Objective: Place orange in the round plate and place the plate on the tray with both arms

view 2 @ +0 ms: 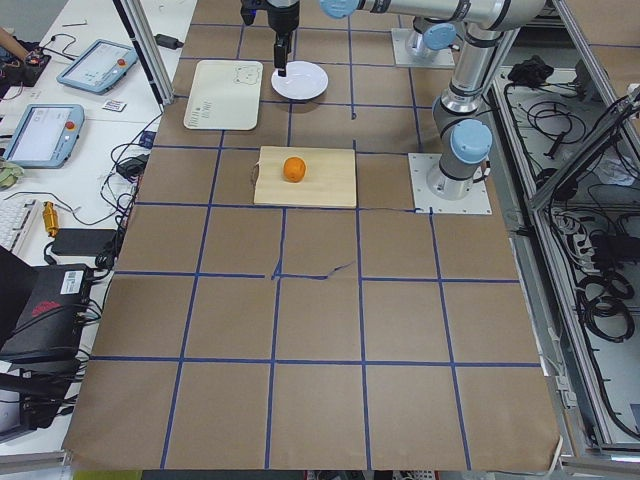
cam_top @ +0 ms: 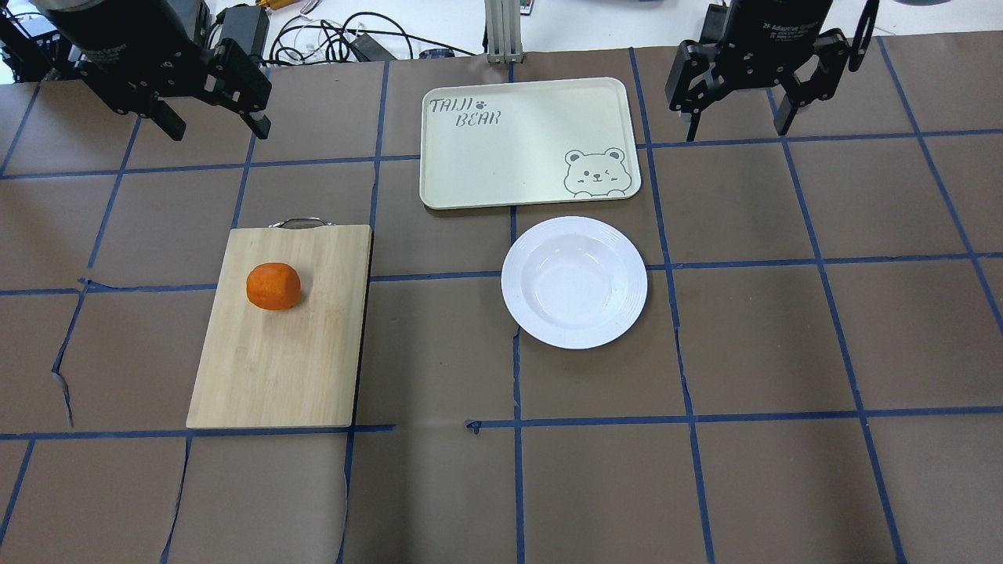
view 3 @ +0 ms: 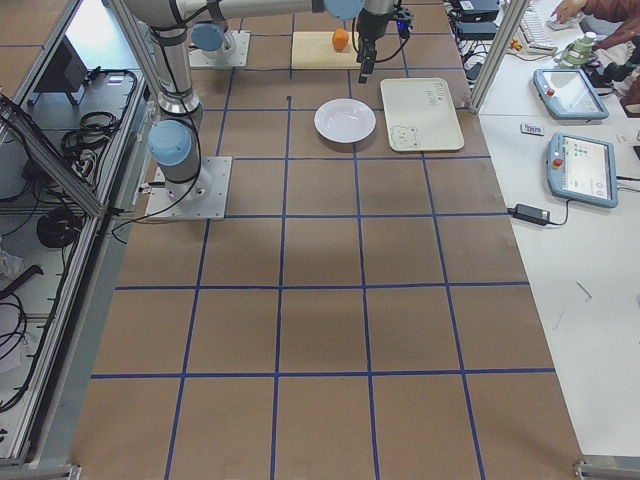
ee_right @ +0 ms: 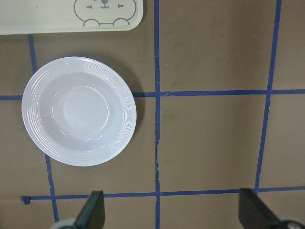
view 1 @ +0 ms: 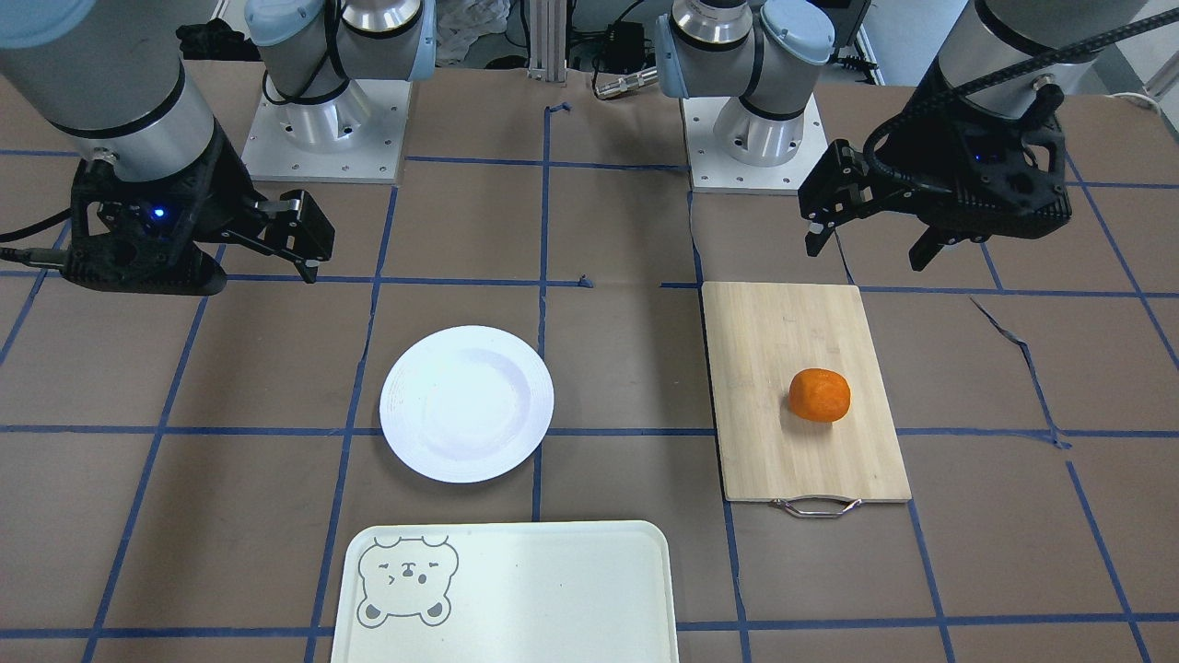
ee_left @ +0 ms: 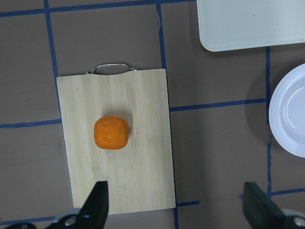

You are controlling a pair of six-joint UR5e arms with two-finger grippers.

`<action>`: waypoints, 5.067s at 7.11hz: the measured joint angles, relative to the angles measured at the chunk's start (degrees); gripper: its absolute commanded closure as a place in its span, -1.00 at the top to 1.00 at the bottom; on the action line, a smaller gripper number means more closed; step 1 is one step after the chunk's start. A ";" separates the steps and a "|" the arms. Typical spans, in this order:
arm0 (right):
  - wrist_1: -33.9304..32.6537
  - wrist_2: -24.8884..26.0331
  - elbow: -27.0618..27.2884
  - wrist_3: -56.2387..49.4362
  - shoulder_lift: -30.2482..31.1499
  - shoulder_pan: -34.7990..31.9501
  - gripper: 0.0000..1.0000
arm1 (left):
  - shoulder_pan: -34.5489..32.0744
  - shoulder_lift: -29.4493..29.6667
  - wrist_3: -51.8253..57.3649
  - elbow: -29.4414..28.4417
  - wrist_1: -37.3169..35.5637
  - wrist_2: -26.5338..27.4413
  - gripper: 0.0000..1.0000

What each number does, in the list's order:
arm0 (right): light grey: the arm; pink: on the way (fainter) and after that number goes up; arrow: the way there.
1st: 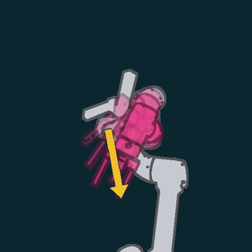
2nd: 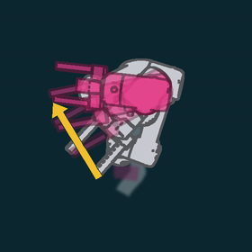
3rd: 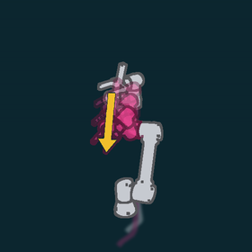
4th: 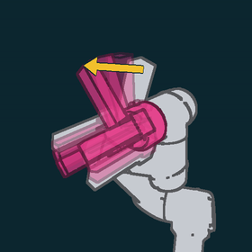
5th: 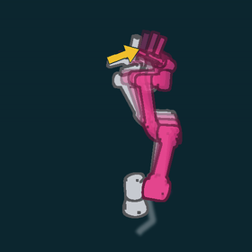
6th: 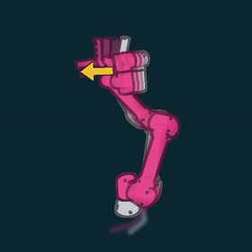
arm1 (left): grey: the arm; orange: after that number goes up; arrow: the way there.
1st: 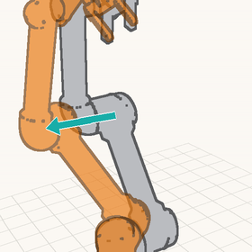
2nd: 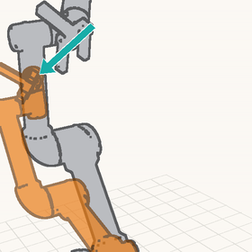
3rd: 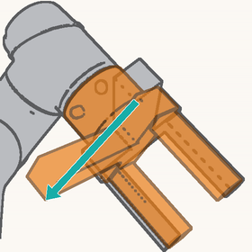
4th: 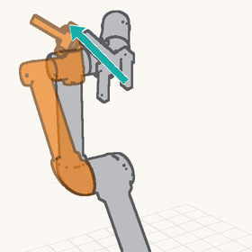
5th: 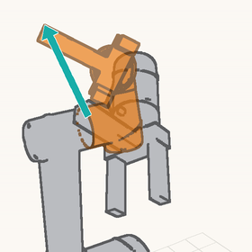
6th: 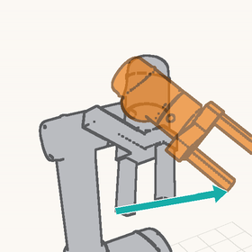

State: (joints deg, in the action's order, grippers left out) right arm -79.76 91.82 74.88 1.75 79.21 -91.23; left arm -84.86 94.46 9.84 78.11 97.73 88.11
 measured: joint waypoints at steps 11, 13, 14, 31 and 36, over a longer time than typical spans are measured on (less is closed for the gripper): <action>-0.76 -0.68 0.26 -0.05 0.08 0.07 1.00 | 7.96 9.60 0.56 13.06 -11.57 2.95 1.00; -2.57 -0.71 0.73 0.01 0.01 0.20 1.00 | 8.57 11.39 0.36 20.54 -19.50 3.72 1.00; -3.33 -0.72 1.12 -0.01 0.05 0.15 1.00 | 8.30 12.20 -0.09 22.22 -20.97 3.40 1.00; -7.23 -5.62 -0.39 -2.72 -1.83 1.09 1.00 | -13.38 18.00 -40.28 10.68 -18.74 -9.93 -1.00; -8.12 -6.88 0.32 -2.47 -2.16 1.16 1.00 | -24.84 26.38 -56.68 11.15 -35.95 -19.28 -0.56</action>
State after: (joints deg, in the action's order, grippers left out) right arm -87.88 84.94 75.20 -0.72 77.05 -90.07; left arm -109.70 120.84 -46.84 89.26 61.77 68.84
